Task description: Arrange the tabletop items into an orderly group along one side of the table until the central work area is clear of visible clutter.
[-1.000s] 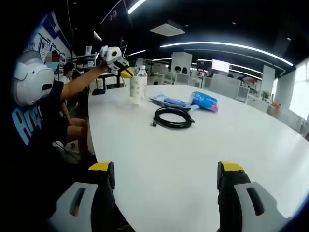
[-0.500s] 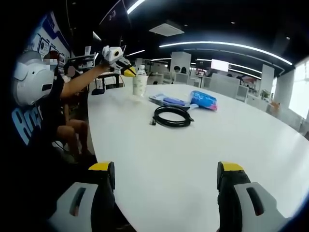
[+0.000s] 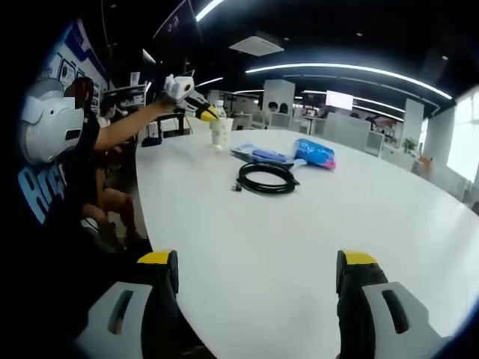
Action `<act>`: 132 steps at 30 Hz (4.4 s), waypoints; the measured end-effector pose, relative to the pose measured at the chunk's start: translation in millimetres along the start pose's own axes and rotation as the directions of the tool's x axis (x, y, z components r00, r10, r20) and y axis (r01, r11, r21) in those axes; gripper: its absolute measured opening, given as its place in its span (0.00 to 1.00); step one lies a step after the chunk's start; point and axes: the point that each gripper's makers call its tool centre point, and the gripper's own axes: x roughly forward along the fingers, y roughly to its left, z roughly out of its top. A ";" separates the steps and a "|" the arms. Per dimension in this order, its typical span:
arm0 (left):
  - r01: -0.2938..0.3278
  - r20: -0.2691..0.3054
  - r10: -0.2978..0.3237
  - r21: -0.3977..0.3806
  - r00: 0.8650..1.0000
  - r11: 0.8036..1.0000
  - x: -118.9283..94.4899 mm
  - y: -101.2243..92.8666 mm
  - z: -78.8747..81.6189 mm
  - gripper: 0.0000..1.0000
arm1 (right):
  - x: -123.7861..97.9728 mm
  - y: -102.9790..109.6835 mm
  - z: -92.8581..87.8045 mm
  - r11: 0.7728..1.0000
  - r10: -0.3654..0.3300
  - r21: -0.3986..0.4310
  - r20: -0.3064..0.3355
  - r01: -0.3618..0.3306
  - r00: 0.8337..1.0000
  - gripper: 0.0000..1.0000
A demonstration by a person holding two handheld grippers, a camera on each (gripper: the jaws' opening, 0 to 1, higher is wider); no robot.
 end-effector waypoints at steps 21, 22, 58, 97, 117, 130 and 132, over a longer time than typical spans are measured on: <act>-0.110 -0.075 0.110 0.004 0.991 0.994 22.4 16.2 -27.1 0.00 | -3.5 -0.6 -5.1 1.000 -0.006 0.011 0.000 0.006 1.000 0.83; -0.107 -0.072 0.107 -0.001 0.992 0.994 22.9 15.1 -26.8 0.00 | -3.6 -0.6 -5.2 1.000 -0.006 0.011 0.000 0.006 1.000 0.83; -0.087 0.197 0.107 -0.105 0.975 0.991 -6.5 -11.1 32.9 0.54 | 2.0 -3.3 2.0 1.000 0.008 0.000 -0.007 -0.008 1.000 0.85; -0.177 0.112 0.230 -0.358 0.967 0.917 4.7 -23.5 35.1 1.00 | 20.4 -22.4 59.1 0.997 -0.020 -0.071 0.066 0.025 0.998 0.88; -0.162 0.148 0.250 -0.443 0.957 0.882 33.9 -15.5 56.7 0.78 | 68.4 -65.7 129.8 0.995 -0.007 -0.102 0.136 0.021 0.991 0.84; -0.153 0.116 0.231 -0.462 0.966 0.873 44.1 -15.3 54.4 0.78 | 105.0 -96.6 154.3 0.997 -0.051 -0.047 0.141 0.058 0.989 0.81; -0.143 0.125 0.226 -0.472 0.966 0.870 45.8 -14.3 54.7 0.78 | 111.7 -102.5 156.7 0.998 -0.058 -0.026 0.144 0.062 0.988 0.81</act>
